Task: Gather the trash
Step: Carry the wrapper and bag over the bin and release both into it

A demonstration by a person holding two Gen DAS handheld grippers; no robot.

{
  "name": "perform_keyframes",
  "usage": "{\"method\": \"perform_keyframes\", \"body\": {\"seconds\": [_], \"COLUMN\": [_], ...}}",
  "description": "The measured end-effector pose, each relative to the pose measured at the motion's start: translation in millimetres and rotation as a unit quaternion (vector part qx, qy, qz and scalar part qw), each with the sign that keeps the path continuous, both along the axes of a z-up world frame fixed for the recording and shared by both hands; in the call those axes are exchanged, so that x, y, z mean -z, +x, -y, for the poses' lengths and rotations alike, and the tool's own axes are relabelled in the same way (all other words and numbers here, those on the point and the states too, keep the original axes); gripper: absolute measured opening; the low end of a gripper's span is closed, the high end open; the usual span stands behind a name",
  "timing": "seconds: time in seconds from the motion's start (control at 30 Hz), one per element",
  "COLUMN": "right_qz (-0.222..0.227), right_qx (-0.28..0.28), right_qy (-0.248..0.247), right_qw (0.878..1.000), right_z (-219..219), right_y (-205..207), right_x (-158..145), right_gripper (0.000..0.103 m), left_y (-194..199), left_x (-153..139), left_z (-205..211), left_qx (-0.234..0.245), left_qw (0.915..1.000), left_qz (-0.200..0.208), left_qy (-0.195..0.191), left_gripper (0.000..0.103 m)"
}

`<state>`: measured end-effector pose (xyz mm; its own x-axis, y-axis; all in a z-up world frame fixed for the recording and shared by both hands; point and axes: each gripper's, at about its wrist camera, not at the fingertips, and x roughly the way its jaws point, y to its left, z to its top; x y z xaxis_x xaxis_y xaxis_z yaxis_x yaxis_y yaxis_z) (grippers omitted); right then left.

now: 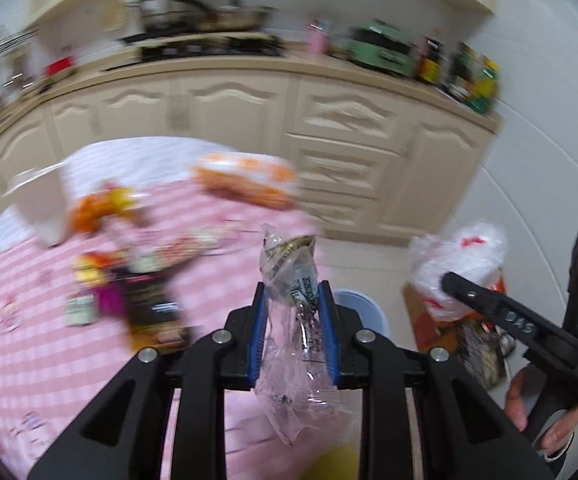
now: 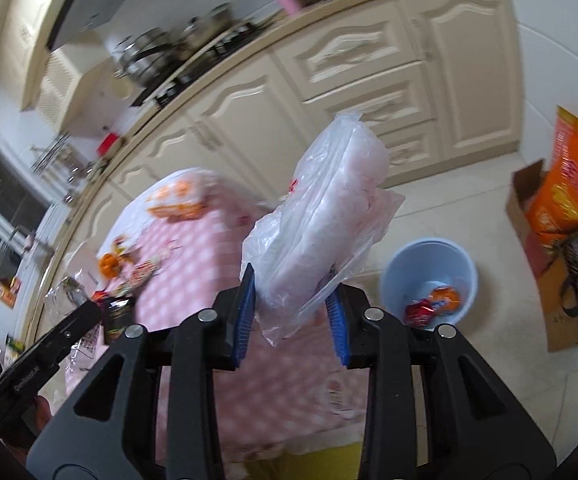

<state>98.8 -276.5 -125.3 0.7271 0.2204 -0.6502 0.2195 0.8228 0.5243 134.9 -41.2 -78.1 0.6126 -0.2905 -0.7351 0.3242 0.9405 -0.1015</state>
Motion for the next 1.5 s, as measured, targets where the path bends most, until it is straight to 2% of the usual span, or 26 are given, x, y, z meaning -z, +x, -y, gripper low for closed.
{"method": "perform_keyframes", "body": {"seconds": [0.17, 0.3, 0.5, 0.63, 0.7, 0.8, 0.83, 1.23, 1.27, 1.37, 1.5], "right_qz": [-0.016, -0.040, -0.069, -0.074, -0.076, -0.078, -0.080, -0.097, -0.094, -0.092, -0.100], "right_qx": [0.045, 0.076, 0.100, 0.104, 0.106, 0.104, 0.102, 0.031, 0.026, 0.015, 0.024], "right_qy": [-0.001, 0.002, 0.010, 0.009, 0.010, 0.011, 0.012, 0.005, 0.003, -0.003, -0.012], "right_qw": [0.999, 0.996, 0.993, 0.992, 0.991, 0.991, 0.992, 0.995, 0.995, 0.996, 0.995], "right_z": [44.3, 74.8, 109.6, 123.0, 129.0, 134.7, 135.3, 109.1, 106.2, 98.3, 96.0], "right_y": [-12.3, -18.3, -17.7, -18.7, -17.9, -13.8, -11.5, 42.9, 46.1, 53.5, 54.1], "right_x": [14.1, 32.3, 51.5, 54.6, 56.2, 59.8, 61.1, 69.3, 67.2, 59.9, 58.5], "right_gripper": [0.033, 0.033, 0.033, 0.033, 0.033, 0.033, 0.033, 0.033, 0.034, 0.052, 0.053], "left_y": [12.6, 21.5, 43.9, 64.4, 73.2, 82.0, 84.0, 85.2, 86.0, 90.1, 92.2], "left_x": [27.0, 51.9, 86.5, 100.7, 106.3, 112.0, 111.9, 95.6, 92.1, 84.5, 80.3], "left_z": [74.8, 120.3, 175.5, 198.4, 209.2, 213.1, 210.9, 167.5, 162.1, 152.3, 145.5], "left_qx": [0.066, 0.098, 0.110, 0.105, 0.099, 0.089, 0.092, 0.043, 0.040, 0.027, 0.020], "left_qw": [0.9971, 0.9932, 0.9887, 0.9883, 0.9887, 0.9862, 0.9860, 0.9897, 0.9902, 0.9918, 0.9923], "left_qz": [-0.034, -0.059, -0.097, -0.104, -0.100, -0.124, -0.127, -0.113, -0.113, -0.106, -0.107], "left_qy": [0.016, 0.021, 0.032, 0.039, 0.050, 0.065, 0.057, 0.076, 0.071, 0.066, 0.059], "left_gripper": [0.024, 0.024, 0.024, 0.025, 0.029, 0.056, 0.057, 0.057, 0.057, 0.057, 0.057]}}
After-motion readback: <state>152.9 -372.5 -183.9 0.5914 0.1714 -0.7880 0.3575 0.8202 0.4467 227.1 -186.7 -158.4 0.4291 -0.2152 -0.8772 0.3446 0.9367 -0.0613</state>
